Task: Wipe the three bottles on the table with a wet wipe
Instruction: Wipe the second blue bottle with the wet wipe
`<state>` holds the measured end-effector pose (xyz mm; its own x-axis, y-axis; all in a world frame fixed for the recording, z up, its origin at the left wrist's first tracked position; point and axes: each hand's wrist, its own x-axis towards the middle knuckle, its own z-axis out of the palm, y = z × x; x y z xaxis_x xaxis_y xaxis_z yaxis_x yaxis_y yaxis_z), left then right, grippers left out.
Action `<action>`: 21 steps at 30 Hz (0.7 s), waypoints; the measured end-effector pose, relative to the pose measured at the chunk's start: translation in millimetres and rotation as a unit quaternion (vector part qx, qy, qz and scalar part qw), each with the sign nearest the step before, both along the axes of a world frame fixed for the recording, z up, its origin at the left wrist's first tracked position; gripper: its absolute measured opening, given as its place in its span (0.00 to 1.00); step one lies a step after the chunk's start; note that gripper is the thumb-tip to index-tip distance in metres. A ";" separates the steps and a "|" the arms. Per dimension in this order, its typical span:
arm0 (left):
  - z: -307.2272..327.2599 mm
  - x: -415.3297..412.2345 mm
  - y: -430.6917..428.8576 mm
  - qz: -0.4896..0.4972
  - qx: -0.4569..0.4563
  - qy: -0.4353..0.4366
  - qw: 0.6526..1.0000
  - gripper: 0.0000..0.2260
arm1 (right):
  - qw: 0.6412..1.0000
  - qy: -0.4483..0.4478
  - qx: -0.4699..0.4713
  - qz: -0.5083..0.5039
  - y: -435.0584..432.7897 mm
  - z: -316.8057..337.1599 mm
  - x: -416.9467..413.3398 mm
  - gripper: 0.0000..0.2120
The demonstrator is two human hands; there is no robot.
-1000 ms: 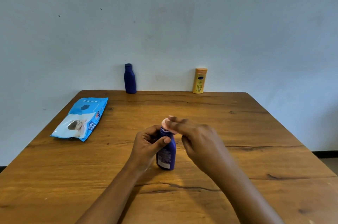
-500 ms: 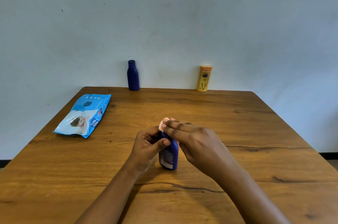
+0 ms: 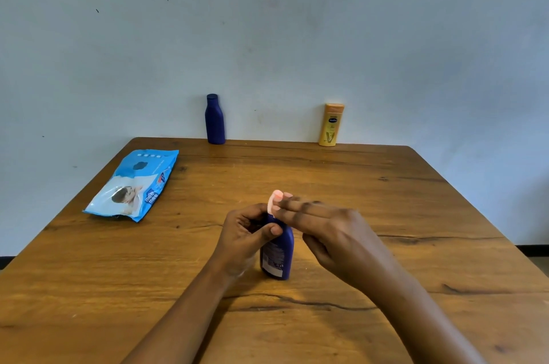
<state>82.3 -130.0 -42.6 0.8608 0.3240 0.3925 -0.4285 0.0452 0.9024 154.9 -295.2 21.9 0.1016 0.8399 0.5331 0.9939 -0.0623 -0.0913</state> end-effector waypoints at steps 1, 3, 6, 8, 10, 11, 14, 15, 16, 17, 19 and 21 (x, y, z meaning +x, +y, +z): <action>0.5 0.0 -0.2 -0.004 0.001 0.002 1.000 0.19 | 1.000 0.006 0.002 0.007 -5.8 -0.5 1.4 0.19; 1.8 -0.4 -1.5 -0.003 0.006 0.009 1.000 0.19 | 1.000 0.023 0.008 0.005 -14.5 -0.6 7.6 0.18; 2.5 -0.4 -2.5 0.003 0.013 0.015 1.000 0.19 | 0.999 0.044 0.005 -0.019 -10.6 -2.7 16.8 0.20; 2.3 -0.6 -3.0 0.001 0.015 0.011 1.000 0.18 | 0.999 0.049 0.004 -0.024 0.2 -3.2 15.4 0.19; 2.4 -1.0 -3.0 0.001 0.012 0.007 1.000 0.16 | 0.998 0.053 0.000 -0.025 9.9 -3.0 10.2 0.20; 2.2 -1.2 -2.6 0.000 0.011 0.006 1.000 0.15 | 0.998 0.052 -0.001 -0.024 12.4 -3.2 8.3 0.22; 1.4 -1.9 -1.7 -0.008 0.013 0.008 1.000 0.16 | 0.999 0.044 -0.008 -0.014 8.2 -3.7 5.6 0.22; 0.9 -2.0 -1.6 -0.010 0.014 0.011 1.000 0.16 | 0.999 0.042 -0.009 -0.009 3.6 -3.6 6.1 0.22; 0.5 -2.0 -1.8 -0.011 0.013 0.015 1.000 0.17 | 0.999 0.039 -0.007 -0.006 -1.8 -3.2 7.2 0.21; 0.3 -1.9 -2.1 -0.010 0.012 0.019 1.000 0.18 | 0.999 0.039 -0.006 -0.004 -7.0 -3.1 9.3 0.21; 0.4 -0.7 -2.4 -0.005 0.010 0.019 1.000 0.18 | 0.999 0.047 -0.006 -0.004 -11.6 -1.4 13.2 0.21; 0.4 0.9 -3.0 -0.006 0.008 0.014 1.000 0.18 | 0.999 0.052 0.001 -0.015 -4.8 1.4 13.9 0.21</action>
